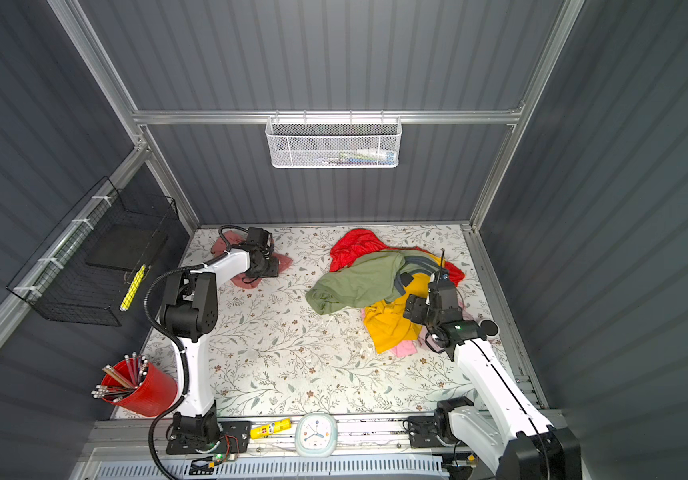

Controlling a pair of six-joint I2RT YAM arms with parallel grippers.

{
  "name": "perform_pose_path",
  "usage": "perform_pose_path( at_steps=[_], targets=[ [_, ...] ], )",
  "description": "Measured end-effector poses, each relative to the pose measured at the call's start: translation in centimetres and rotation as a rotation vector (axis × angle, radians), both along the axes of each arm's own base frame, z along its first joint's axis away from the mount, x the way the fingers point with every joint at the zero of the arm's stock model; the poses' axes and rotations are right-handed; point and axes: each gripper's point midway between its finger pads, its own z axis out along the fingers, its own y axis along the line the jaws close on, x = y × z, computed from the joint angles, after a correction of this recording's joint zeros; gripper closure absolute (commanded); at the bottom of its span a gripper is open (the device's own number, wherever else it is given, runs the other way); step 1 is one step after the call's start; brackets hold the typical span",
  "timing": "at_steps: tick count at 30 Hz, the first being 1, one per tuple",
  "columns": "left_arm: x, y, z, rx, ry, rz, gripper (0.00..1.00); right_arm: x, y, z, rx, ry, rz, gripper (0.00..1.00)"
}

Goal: Pick out a specific cloth from the pile

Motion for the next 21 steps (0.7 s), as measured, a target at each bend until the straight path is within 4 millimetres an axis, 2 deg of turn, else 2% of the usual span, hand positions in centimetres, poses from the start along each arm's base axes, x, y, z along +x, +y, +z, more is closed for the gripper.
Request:
perform_pose_path(
  at_steps=[5,9,14,18,21],
  targets=[
    [-0.3,-0.1,0.2,-0.014,0.002,0.01,0.17,0.3,0.0,0.2,-0.022,-0.016,0.022,0.11],
    [-1.6,0.2,0.6,-0.016,0.007,0.02,0.0,0.6,-0.3,0.5,-0.063,-0.036,0.04,0.1],
    [-3.1,0.8,2.5,-0.01,-0.02,0.031,0.0,1.3,-1.2,1.9,-0.128,-0.106,0.052,0.06],
    [-3.7,0.9,5.4,-0.023,-0.101,0.033,0.0,1.8,-2.0,2.9,-0.179,-0.203,0.046,0.01],
    [-4.4,1.0,7.1,-0.034,-0.15,0.034,0.0,1.8,-3.0,2.9,-0.211,-0.255,0.022,0.01]
  ],
)
